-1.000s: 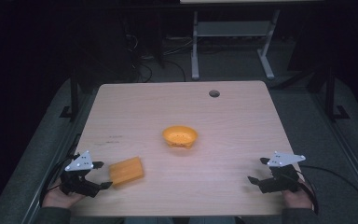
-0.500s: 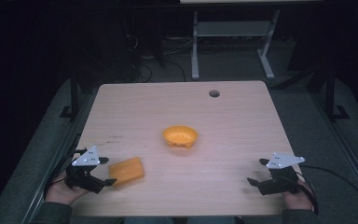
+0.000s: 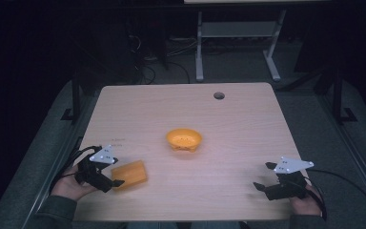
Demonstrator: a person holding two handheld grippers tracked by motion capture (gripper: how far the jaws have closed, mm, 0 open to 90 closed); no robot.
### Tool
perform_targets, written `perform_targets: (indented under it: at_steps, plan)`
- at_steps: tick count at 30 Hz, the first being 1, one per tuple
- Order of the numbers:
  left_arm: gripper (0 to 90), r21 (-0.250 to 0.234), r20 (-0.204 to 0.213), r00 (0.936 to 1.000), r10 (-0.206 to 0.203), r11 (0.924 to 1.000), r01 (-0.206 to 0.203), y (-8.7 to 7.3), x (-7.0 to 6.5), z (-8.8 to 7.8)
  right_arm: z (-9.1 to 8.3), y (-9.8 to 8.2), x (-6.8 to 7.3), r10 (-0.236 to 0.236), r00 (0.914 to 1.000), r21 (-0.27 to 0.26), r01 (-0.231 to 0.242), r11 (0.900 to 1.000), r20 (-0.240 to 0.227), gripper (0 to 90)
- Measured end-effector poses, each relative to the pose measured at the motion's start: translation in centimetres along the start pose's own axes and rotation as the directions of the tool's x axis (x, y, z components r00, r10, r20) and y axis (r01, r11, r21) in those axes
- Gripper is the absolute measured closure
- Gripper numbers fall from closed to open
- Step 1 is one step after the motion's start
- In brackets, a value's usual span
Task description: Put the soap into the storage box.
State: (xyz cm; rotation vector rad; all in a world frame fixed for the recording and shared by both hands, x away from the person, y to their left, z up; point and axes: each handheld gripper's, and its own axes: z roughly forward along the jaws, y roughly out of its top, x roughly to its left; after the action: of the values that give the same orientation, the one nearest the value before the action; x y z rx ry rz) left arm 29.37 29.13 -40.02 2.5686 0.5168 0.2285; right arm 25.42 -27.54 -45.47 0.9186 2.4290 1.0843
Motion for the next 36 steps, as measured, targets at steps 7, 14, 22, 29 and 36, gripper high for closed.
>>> perform_targets:
  at_steps: [7,14,22,29,36]
  plan:
    - [18.4,0.056,0.033,0.9991,0.026,0.9980,-0.027,1.3,-0.1,1.5,0.0,0.1,0.0,-0.018,0.9998,0.003,0.018,1.000,-0.003,13.9]
    - [18.5,0.106,0.041,0.9980,0.047,0.9930,-0.051,2.0,-0.1,2.5,-0.2,0.1,0.3,-0.012,0.9999,-0.002,0.012,1.000,-0.005,13.9]
    - [18.3,0.135,0.047,0.9981,0.038,0.9898,-0.044,2.2,-0.1,3.5,-0.1,0.2,0.3,-0.026,0.9996,-0.004,0.026,1.000,-0.003,13.9]
    - [18.6,0.148,0.039,0.9985,0.040,0.9880,-0.045,2.4,0.3,3.8,-0.1,0.2,0.4,-0.029,0.9995,-0.006,0.029,1.000,-0.007,13.9]
    - [18.2,0.177,0.044,0.9984,0.036,0.9833,-0.043,2.5,0.4,4.9,-0.2,0.2,0.3,-0.029,0.9996,-0.011,0.029,1.000,-0.008,13.9]
